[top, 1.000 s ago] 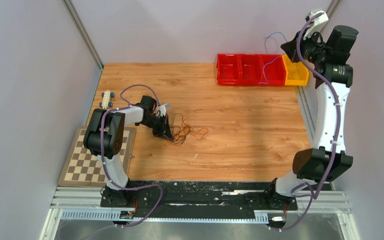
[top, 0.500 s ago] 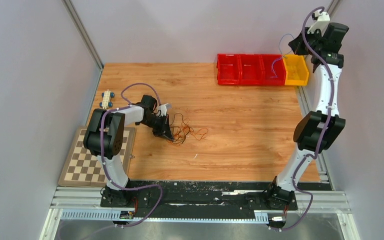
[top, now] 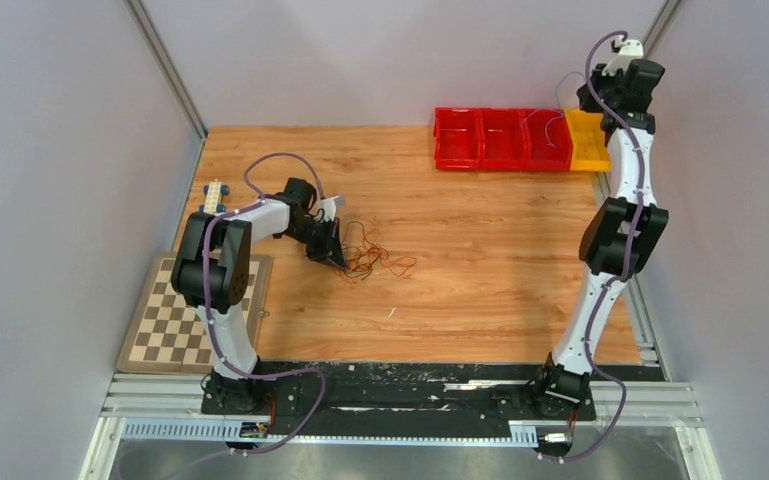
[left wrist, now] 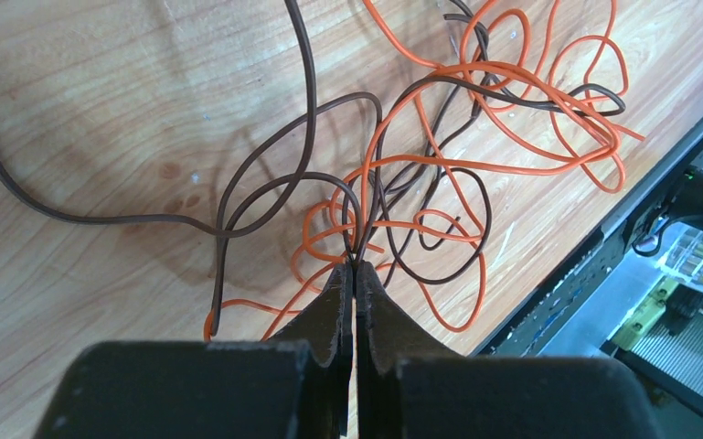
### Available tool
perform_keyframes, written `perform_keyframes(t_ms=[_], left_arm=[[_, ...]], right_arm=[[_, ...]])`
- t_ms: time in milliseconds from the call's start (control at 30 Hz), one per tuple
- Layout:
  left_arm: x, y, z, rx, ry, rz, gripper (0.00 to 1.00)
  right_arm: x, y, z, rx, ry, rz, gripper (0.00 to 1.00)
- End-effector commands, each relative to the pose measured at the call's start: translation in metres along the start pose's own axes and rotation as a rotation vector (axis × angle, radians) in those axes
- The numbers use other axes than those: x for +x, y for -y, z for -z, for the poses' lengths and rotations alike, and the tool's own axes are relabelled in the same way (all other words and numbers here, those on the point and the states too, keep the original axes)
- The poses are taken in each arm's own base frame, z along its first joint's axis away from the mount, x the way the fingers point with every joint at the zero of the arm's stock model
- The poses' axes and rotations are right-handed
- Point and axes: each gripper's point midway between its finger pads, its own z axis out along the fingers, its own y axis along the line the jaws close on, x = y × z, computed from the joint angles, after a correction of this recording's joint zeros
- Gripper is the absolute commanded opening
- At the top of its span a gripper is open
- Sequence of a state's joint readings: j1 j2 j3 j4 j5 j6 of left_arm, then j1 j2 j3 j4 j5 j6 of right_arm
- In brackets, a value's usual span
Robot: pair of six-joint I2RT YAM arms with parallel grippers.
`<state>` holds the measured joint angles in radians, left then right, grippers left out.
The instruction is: Untangle the cables
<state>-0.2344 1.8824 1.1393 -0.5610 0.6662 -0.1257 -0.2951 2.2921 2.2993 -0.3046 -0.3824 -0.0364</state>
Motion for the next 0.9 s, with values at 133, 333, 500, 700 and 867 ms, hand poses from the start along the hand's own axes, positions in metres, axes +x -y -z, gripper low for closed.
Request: perform_keyframes(t_ms=[133,333,500,700,867], left_arm=[[-0.006,-0.003,0.001,-0.022,-0.011,-0.021,0.0],[-0.005,-0.005,-0.001,-0.024,-0.018,-0.018,0.0],[-0.006,-0.005,-0.002,-0.02,-0.014,-0.018,0.0],[-0.006,-0.004,-0.002,-0.016,-0.012,-0.018,0.0],[-0.004,-0.005,-0.003,-0.015,-0.014,-0.016,0.0]], right_arm=[[-0.038,0.012,-0.007,0.087,0.147,0.045,0.0],[-0.07,0.003,0.013,0.068,0.216,0.047,0.0],[-0.095,-0.017,0.033,0.007,0.263,0.019,0.0],[-0.103,-0.018,0.041,0.013,0.276,0.03,0.0],[-0.091,-0.017,0.035,0.01,0.251,0.027,0.0]])
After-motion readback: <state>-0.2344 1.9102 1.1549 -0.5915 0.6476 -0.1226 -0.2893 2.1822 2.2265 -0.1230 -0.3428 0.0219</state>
